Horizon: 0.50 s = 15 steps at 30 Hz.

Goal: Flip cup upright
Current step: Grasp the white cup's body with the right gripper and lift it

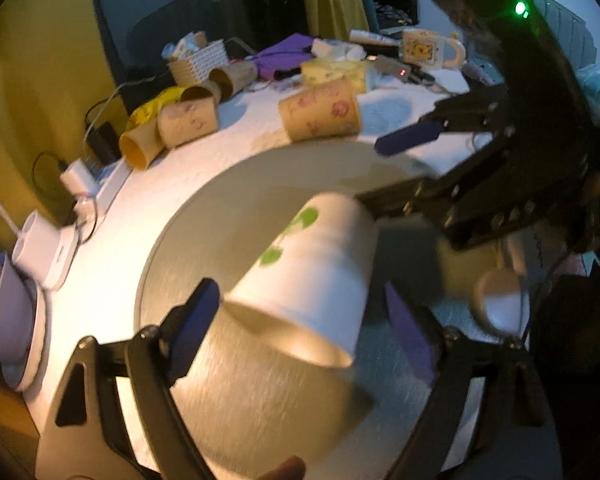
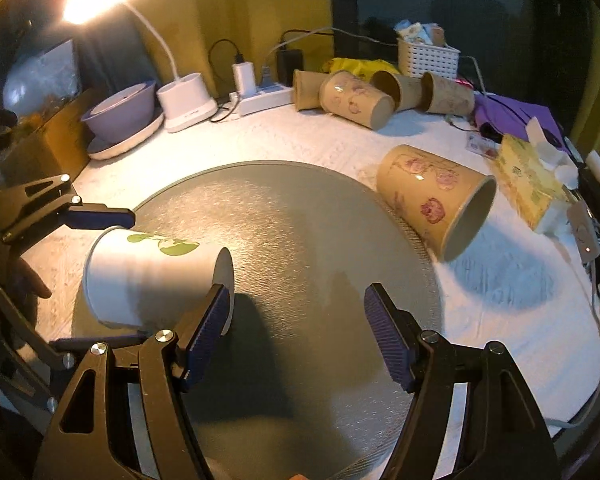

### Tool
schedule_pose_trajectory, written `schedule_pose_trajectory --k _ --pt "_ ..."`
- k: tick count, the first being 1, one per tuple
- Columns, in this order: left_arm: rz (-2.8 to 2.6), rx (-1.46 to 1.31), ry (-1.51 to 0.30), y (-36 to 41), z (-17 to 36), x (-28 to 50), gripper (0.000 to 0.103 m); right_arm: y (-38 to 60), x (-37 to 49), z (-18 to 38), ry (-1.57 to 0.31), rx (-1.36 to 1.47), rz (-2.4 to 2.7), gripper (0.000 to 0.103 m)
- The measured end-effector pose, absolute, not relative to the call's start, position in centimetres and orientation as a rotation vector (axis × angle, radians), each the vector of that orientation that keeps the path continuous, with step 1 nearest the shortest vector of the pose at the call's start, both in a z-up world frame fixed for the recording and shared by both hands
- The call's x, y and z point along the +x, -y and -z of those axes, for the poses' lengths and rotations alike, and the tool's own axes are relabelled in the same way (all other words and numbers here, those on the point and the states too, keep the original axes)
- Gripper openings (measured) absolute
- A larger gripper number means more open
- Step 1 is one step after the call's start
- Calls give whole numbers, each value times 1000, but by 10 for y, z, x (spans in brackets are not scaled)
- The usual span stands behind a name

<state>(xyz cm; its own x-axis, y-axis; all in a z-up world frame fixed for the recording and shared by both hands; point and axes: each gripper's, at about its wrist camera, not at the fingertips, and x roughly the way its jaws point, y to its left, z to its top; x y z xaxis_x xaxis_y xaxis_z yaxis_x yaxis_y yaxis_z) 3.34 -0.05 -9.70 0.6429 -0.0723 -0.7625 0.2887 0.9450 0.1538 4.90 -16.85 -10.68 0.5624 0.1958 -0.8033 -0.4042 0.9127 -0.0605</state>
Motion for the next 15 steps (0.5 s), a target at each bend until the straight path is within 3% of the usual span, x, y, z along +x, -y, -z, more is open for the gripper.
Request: schedule_pose_trajectory --k 15 --pt "58 83 -880 -73 107 15 84 125 10 96 -899 -380 -554 73"
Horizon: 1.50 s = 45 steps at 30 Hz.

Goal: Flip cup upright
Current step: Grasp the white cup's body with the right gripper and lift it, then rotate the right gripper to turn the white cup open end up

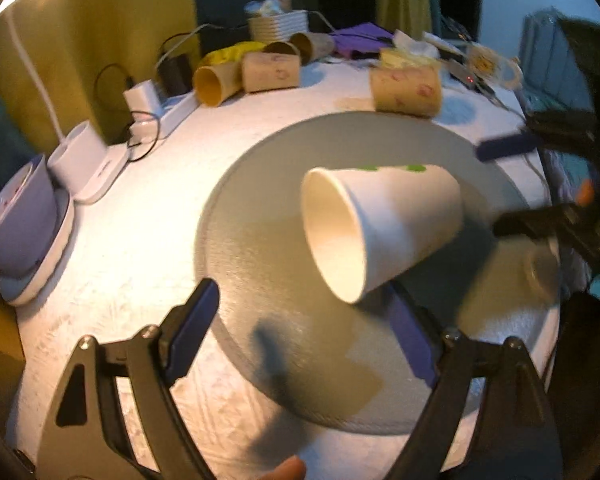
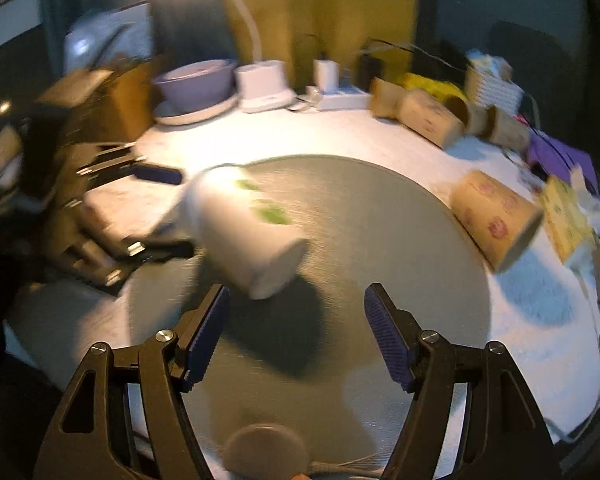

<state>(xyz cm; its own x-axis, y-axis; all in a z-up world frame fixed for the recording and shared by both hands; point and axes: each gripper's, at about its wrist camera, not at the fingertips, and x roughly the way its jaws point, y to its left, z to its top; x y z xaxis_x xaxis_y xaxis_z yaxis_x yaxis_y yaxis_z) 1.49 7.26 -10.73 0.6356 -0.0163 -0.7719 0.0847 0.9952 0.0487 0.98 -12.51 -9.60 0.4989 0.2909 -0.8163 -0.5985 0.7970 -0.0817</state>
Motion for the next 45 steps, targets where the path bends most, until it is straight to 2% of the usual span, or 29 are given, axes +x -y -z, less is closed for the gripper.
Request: schedule_pose_trajectory --k 7,17,27,34,45 --pt "25 -61 -845 -106 112 12 84 80 36 86 -855 -531 -648 73" --pt "-47 -296 -814 -149 119 5 84 48 105 123 -984 -706 -610 73" --pt "-41 -359 -807 -161 120 5 84 25 133 146 -1070 -818 -626 73" --pt "-47 -373 -787 -163 116 -1 84 20 138 144 -1110 -804 -634 70" --pt "-53 -374 -748 -161 108 -4 84 58 124 98 -895 -454 -588 70"
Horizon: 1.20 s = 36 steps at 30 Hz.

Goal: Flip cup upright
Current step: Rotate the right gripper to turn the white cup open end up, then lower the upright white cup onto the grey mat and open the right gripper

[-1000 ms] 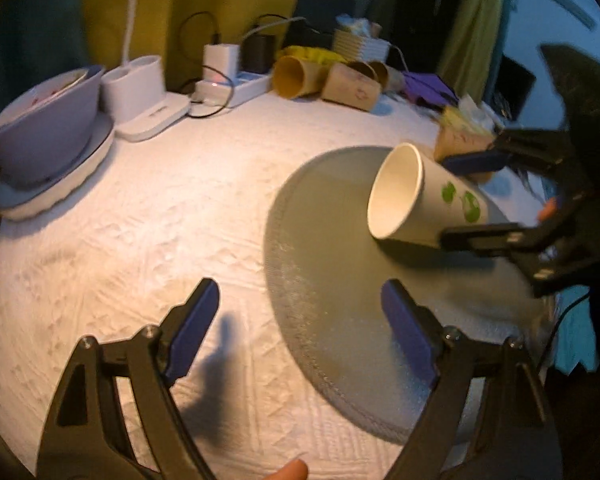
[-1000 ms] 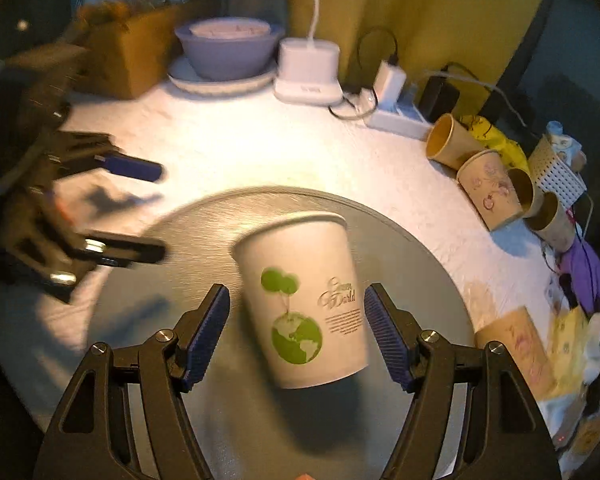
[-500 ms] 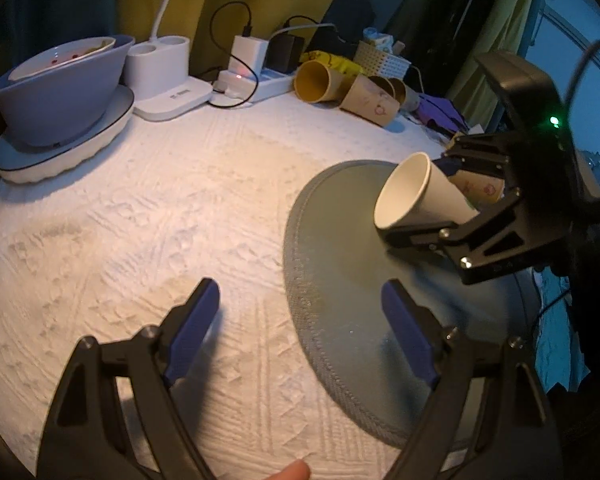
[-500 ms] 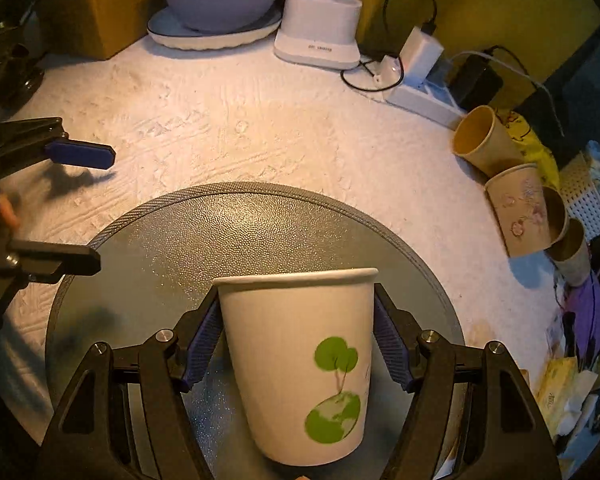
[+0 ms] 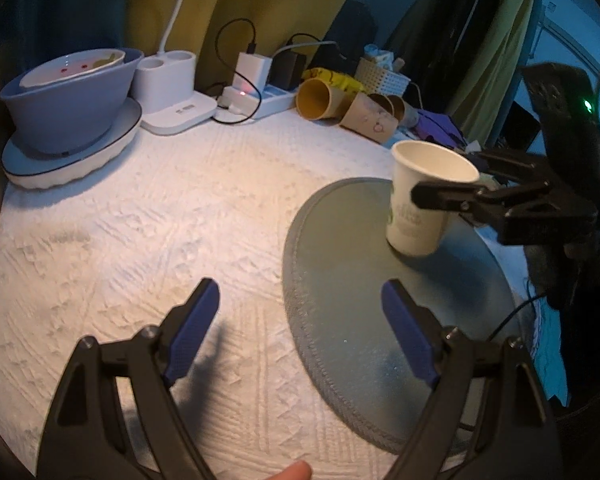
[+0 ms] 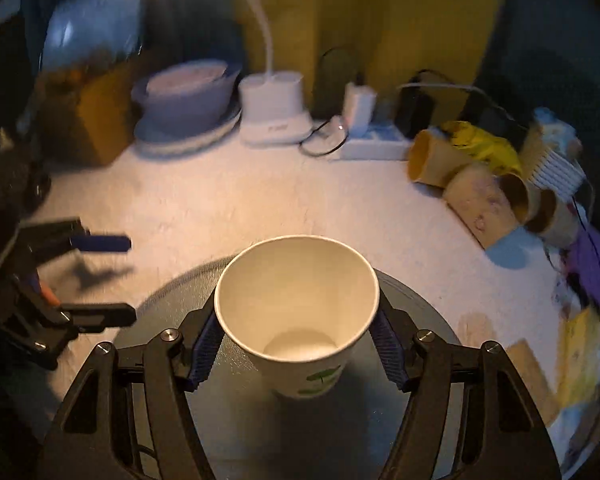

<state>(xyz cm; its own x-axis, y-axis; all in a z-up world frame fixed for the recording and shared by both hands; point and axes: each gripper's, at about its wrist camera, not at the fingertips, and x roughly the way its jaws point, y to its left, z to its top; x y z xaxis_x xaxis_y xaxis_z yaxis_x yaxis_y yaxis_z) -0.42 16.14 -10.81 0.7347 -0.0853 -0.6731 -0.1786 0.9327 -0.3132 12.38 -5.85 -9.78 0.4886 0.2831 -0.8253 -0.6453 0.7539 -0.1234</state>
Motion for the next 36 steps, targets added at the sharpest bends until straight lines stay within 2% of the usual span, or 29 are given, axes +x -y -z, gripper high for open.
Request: schedule_pose_trajectory --k 18,24,36 --pt "-23 -264 -673 -130 96 -6 84 106 85 106 -792 -326 -446 70" --pt "12 -287 -648 -119 91 -9 84 120 75 104 -779 -299 -409 75" --pt "35 -229 -642 -91 90 -9 85 139 40 97 -769 -261 -364 77"
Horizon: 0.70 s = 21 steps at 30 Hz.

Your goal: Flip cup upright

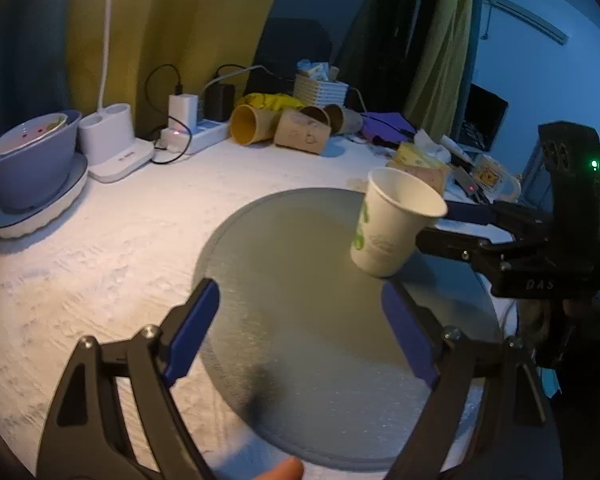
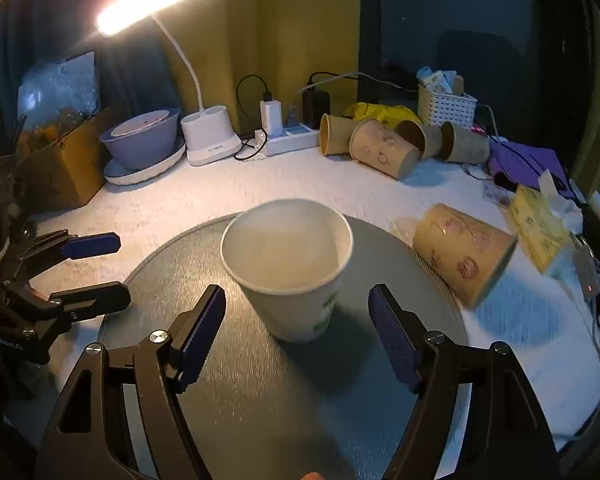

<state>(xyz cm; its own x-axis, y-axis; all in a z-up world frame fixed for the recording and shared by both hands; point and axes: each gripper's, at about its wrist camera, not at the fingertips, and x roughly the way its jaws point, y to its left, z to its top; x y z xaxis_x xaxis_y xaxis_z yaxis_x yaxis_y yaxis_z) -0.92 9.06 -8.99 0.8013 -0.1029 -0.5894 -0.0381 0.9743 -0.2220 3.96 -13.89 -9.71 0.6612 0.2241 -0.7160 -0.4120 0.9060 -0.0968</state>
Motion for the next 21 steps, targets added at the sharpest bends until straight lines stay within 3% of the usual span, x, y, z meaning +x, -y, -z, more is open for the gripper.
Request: schedule_pose_trajectory --k 8,10,21 --pt "89 -194 -650 -66 92 -12 85 153 16 87 -756 -241 -343 77" --pt "89 -180 -636 -60 89 -13 94 157 10 83 -748 -235 -336 77" --pt "86 -132 -540 -32 60 -22 94 172 -13 54 -685 -224 -310 77"
